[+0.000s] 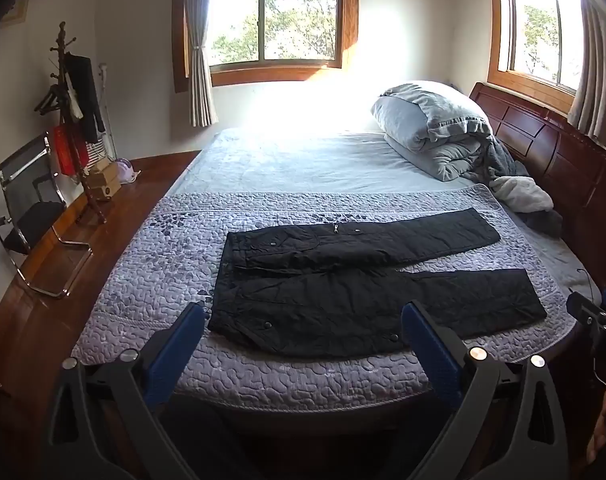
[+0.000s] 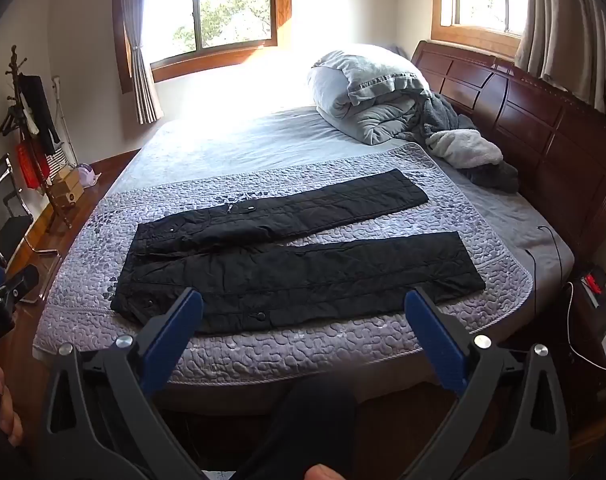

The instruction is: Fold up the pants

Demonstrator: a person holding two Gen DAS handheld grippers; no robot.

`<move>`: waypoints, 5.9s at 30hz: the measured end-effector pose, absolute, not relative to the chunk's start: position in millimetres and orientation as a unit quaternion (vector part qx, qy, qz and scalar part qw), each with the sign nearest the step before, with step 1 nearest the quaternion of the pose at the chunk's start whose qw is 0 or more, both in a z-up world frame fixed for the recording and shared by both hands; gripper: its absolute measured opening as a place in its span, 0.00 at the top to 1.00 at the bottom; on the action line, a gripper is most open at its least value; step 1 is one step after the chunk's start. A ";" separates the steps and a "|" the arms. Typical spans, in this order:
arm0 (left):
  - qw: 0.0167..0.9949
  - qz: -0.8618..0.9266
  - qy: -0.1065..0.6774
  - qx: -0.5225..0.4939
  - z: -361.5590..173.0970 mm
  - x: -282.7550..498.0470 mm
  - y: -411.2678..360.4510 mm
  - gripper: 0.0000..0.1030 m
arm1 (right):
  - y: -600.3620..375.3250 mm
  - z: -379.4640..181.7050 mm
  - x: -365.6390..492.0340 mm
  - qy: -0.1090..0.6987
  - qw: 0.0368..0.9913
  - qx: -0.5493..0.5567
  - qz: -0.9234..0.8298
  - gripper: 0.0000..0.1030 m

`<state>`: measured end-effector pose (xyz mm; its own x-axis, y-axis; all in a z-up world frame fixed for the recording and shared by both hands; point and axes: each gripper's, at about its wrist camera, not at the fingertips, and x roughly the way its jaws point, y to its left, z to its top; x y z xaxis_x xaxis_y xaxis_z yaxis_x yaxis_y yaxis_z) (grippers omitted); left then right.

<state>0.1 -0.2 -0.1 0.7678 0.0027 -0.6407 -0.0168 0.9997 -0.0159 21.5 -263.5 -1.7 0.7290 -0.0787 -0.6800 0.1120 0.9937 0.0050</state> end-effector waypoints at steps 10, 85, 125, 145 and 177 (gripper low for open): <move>0.941 0.004 0.337 -0.012 0.1 -2.3 1.9 0.03 | -264.3 -3.7 21.7 0.358 0.932 0.025 -0.051 0.02; 0.939 0.015 0.344 -0.015 -4.0 0.1 3.1 0.03 | -262.0 -3.9 26.6 0.365 0.929 0.017 -0.052 0.02; 0.732 -0.040 0.607 -0.307 -325.3 228.7 221.7 0.04 | -479.8 -239.0 167.1 0.507 0.835 0.208 -0.042 0.02; 0.715 0.000 0.561 -0.418 -367.6 222.0 224.3 0.22 | -722.8 -328.7 176.9 0.446 0.737 0.487 -0.145 0.07; 0.821 0.030 0.522 -0.230 -239.2 285.5 284.5 0.04 | -663.4 -243.0 270.4 0.539 0.798 0.264 -0.054 0.19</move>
